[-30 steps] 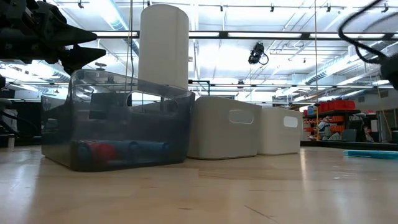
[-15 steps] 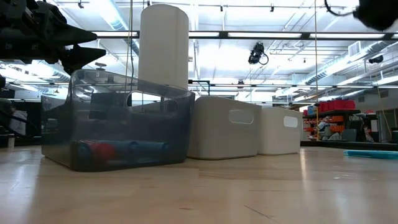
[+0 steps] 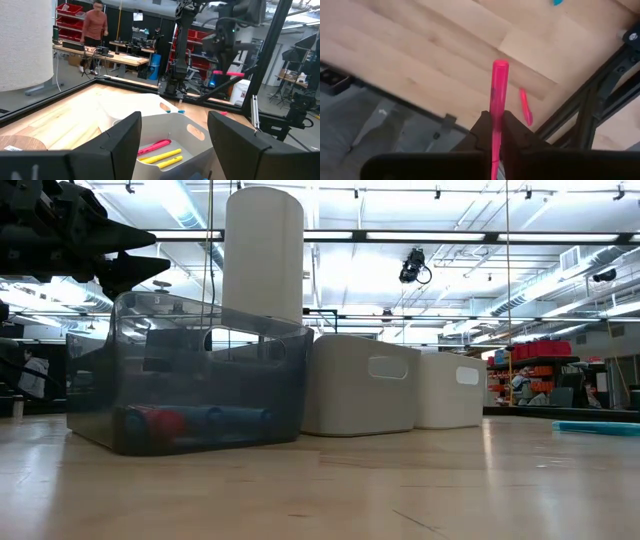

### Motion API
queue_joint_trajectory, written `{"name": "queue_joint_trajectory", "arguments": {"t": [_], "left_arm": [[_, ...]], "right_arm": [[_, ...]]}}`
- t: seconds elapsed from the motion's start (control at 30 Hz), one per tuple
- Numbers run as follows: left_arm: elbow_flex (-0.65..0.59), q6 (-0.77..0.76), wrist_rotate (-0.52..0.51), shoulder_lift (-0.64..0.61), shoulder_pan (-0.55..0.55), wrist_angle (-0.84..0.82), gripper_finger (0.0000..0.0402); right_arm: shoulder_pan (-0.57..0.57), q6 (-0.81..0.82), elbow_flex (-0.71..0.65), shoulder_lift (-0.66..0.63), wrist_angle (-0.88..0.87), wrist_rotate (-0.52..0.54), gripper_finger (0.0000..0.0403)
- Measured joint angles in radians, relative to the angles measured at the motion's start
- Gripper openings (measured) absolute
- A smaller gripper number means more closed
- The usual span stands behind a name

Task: Pick & Place Markers
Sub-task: Put the pink marker into the gray bin

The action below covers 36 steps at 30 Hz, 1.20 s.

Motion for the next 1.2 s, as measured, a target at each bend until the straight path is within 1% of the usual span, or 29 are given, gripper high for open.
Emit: {"name": "queue_joint_trajectory", "arguments": {"t": [0.1,0.3,0.4,0.77,0.97,1.2], "left_arm": [[0.0,0.0,0.0,0.0,0.0,0.0,0.0234],[0.0,0.0,0.0,0.0,0.0,0.0,0.0234],[0.0,0.0,0.0,0.0,0.0,0.0,0.0234],[0.0,0.0,0.0,0.0,0.0,0.0,0.0234],[0.0,0.0,0.0,0.0,0.0,0.0,0.0234],[0.0,0.0,0.0,0.0,0.0,0.0,0.0234]], "right_arm": [[-0.014,-0.039,0.033,0.002,-0.017,-0.018,0.0009],[-0.055,-0.103,0.069,0.017,-0.064,-0.021,0.0009],[-0.096,-0.169,0.099,0.05,-0.089,-0.021,0.0009],[-0.26,-0.387,0.238,0.173,-0.096,-0.007,0.0009],[-0.341,-0.501,0.353,0.275,-0.097,0.007,0.0009],[-0.436,-0.639,0.537,0.423,-0.113,0.013,0.0009]]}}
